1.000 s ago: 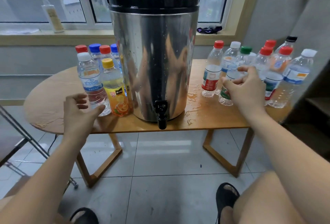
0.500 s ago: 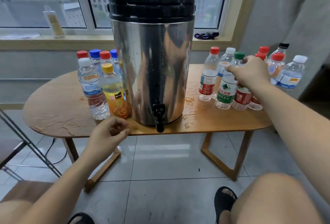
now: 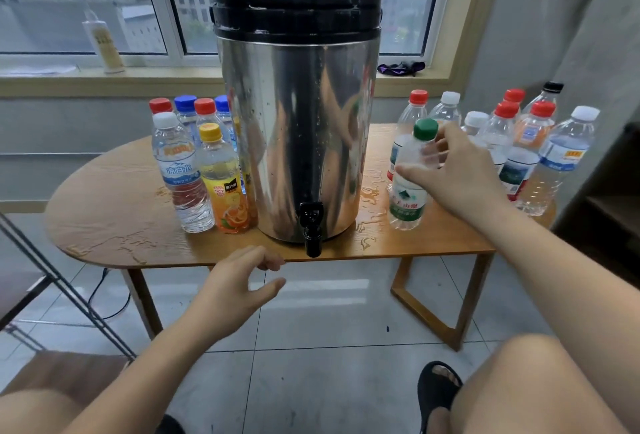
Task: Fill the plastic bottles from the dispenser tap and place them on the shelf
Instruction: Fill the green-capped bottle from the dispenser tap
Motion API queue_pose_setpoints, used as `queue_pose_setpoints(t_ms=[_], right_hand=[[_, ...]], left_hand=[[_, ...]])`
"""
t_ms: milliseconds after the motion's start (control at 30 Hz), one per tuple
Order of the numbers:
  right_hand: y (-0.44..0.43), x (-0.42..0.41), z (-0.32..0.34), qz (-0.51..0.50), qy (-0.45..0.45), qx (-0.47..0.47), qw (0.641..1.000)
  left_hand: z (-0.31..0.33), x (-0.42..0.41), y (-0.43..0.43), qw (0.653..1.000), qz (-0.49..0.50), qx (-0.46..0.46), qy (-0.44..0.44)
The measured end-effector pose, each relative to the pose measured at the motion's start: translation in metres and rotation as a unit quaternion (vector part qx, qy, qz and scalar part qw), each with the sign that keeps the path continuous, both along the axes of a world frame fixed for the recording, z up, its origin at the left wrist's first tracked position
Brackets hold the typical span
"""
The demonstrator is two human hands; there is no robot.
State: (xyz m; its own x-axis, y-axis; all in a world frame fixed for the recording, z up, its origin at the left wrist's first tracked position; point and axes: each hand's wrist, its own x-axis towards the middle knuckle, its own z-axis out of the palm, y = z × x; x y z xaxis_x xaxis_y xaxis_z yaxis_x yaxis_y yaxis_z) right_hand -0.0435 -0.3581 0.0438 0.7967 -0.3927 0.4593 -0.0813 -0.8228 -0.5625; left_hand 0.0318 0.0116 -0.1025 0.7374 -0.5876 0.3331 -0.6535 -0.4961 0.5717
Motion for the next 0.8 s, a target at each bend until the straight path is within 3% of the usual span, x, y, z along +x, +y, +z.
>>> queue_pose_setpoints(t_ms=[200,500,667,800], right_hand=[[0.069,-0.039,-0.009,0.113,0.019,0.08,0.99],[0.124,-0.069,-0.058,0.185,-0.018,0.117,0.976],[0.131,-0.059,-0.116,0.196,0.057,0.129,0.97],[0.132,-0.053,-0.153,0.232,0.122,0.105,0.959]], left_hand=[[0.0,-0.015,-0.011,1.0,-0.021,0.008,0.018],[0.012,-0.028,-0.017,0.997,-0.035,-0.033,0.065],[0.021,-0.032,-0.016,0.987,-0.05,-0.098,0.117],[0.023,-0.038,-0.016,0.985,-0.1,-0.063,0.123]])
